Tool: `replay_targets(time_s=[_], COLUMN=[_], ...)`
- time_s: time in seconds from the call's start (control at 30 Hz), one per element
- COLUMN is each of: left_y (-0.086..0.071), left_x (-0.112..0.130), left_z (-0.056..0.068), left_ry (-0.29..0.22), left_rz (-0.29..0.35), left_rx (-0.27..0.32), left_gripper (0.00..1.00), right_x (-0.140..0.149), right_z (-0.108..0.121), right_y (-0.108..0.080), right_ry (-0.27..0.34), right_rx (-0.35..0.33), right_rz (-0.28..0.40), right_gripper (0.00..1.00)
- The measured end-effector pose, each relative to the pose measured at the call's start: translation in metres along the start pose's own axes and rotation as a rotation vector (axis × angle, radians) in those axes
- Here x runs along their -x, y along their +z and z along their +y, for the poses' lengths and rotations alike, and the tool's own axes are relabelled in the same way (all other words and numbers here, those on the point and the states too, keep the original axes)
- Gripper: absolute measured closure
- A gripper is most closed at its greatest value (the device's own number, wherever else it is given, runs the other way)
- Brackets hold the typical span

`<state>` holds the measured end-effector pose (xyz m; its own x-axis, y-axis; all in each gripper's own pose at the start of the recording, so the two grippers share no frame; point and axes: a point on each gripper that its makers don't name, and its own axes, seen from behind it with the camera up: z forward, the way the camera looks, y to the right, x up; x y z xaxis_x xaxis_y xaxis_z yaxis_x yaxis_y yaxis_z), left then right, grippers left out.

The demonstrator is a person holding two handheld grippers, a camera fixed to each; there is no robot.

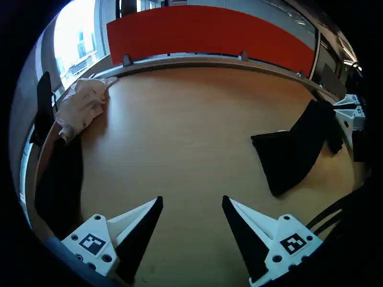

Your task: Fold towel

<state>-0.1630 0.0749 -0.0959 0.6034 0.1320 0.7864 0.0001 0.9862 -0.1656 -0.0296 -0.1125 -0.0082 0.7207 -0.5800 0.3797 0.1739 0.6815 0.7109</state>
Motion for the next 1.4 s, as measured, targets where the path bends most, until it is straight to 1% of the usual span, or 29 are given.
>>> replay_targets(time_s=[0.3, 0.77, 0.97, 1.17, 1.23, 1.27, 1.4], left_y=[0.001, 0.000, -0.002, -0.005, -0.006, -0.006, -0.006], left_x=[-0.002, -0.003, -0.004, -0.002, 0.000, 0.001, 0.004], left_z=[0.002, 0.000, -0.004, -0.011, -0.014, -0.015, -0.017], left_ry=[0.003, -0.001, -0.005, -0.017, -0.022, -0.023, -0.026], left_rz=[0.002, 0.006, 0.009, 0.009, 0.007, 0.005, 0.000], left_rx=[0.004, 0.003, -0.004, -0.015, -0.019, -0.020, -0.026], left_gripper=[0.08, 0.08, 0.08, 0.08, 0.08, 0.08, 0.08], right_x=[0.000, 0.004, 0.004, 0.008, 0.012, 0.014, 0.024], right_z=[-0.024, -0.068, -0.085, -0.104, -0.108, -0.110, -0.113], right_y=[0.015, 0.045, 0.054, 0.061, 0.064, 0.065, 0.069], right_ry=[-0.020, -0.038, -0.056, -0.074, -0.076, -0.076, -0.063], right_rx=[-0.051, -0.149, -0.187, -0.235, -0.246, -0.249, -0.248], right_rz=[-0.006, -0.032, -0.043, -0.058, -0.070, -0.077, -0.106], right_gripper=[0.95, 0.95, 0.95, 0.95, 0.90, 0.84, 0.46])
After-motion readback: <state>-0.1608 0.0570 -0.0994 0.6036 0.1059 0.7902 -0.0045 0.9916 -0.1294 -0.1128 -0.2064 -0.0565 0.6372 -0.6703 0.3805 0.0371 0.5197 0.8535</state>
